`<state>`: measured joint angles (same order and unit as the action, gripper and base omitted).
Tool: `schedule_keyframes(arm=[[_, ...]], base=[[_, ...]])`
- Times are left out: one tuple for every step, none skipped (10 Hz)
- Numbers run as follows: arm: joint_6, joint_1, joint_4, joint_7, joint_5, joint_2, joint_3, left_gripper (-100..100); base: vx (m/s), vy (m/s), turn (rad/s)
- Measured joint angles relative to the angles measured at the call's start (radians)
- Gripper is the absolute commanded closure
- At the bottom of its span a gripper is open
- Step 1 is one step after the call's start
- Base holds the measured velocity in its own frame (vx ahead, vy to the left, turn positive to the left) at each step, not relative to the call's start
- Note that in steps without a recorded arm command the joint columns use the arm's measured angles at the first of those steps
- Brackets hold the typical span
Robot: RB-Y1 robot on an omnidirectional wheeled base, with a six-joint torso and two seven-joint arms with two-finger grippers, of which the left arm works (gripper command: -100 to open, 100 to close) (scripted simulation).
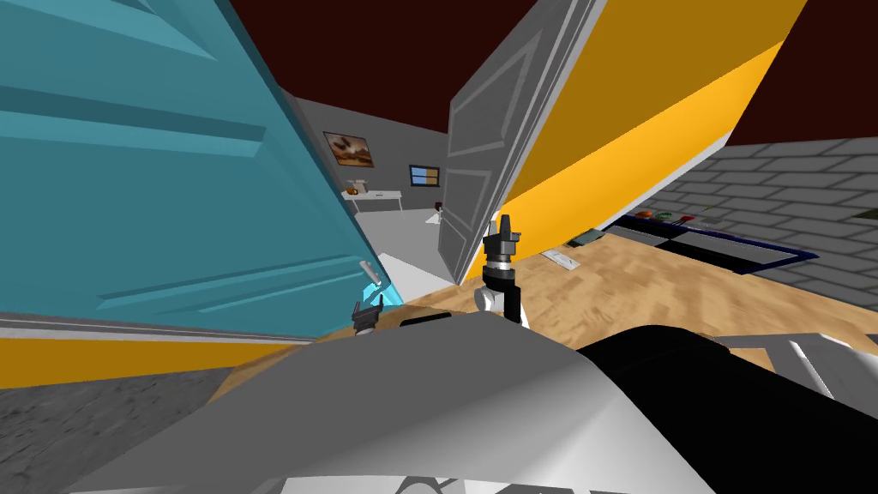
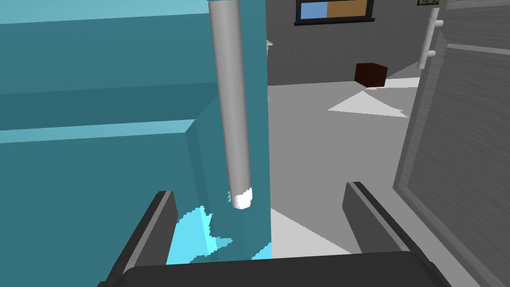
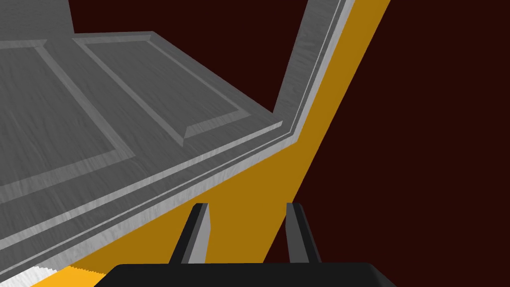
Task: Push the door open
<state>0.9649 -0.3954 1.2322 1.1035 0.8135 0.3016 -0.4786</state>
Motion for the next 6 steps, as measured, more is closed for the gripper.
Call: schedule_keyframes(arm=[[0.004,0.002,-0.013,0.012,0.01,0.001,-0.005,-100],[0.01,0.005,-0.031,0.024,0.018,0.002,-0.011,-100],[0.011,0.006,-0.034,0.027,0.019,0.002,-0.012,-100],[0.009,0.01,-0.038,0.029,0.019,0.002,-0.009,-100],[0.007,0.015,-0.042,0.031,0.019,0.001,-0.006,-100],[0.004,0.021,-0.047,0.034,0.02,0.002,-0.003,-100]], base=[[0.08,0.095,-0.086],[0.035,0.04,-0.016],[0.12,0.031,-0.003],[0.18,0.039,-0.01],[0.192,0.055,-0.006],[0.208,0.067,-0.008]])
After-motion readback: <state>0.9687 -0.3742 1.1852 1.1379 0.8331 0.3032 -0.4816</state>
